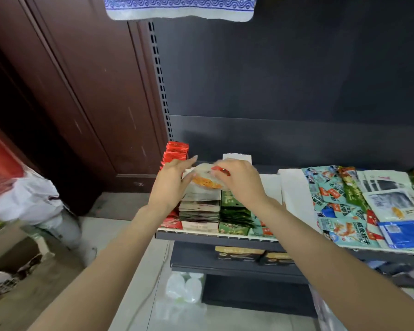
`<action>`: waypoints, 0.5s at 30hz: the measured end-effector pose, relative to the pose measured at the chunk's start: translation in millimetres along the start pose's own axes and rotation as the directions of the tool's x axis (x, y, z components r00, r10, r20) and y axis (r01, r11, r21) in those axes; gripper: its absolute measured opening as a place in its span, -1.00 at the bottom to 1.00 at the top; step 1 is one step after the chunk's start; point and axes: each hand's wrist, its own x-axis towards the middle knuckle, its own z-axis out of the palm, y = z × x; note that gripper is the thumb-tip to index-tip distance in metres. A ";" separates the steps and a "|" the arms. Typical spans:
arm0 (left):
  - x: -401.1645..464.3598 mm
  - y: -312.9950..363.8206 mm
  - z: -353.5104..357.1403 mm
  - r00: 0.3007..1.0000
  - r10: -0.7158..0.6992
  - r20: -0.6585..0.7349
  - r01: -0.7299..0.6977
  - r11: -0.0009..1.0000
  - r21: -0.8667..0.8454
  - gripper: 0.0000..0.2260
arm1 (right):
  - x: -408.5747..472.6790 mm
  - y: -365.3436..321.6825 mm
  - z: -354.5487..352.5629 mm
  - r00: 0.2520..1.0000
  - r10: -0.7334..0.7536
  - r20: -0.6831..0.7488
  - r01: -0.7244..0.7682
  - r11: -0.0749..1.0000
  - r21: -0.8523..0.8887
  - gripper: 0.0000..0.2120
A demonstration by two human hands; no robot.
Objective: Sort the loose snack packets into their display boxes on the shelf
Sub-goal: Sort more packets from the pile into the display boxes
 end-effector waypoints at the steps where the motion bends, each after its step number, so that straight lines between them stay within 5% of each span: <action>1: -1.9 0.1 -1.4 1.000 0.021 0.002 -0.021 0.999 -0.034 -0.63 | 0.6 -2.9 3.0 0.998 -0.043 0.050 0.049 0.992 -0.114 -0.80; 5: -9.7 -2.9 -2.2 0.996 0.082 0.022 -0.082 0.997 -0.004 -0.82 | 0.9 -8.5 12.8 0.970 -0.073 0.232 0.150 0.930 -0.334 -0.76; 11: -17.1 -21.6 0.4 0.978 0.010 0.210 -0.087 0.930 0.358 -0.80 | -6.6 0.5 22.2 0.933 0.151 0.326 -0.141 0.988 -0.055 -0.74; 15: -19.9 -8.5 5.5 0.981 0.013 0.195 -0.067 0.960 0.271 -0.73 | -10.9 9.3 20.4 0.916 0.160 0.367 -0.221 0.967 0.128 -0.75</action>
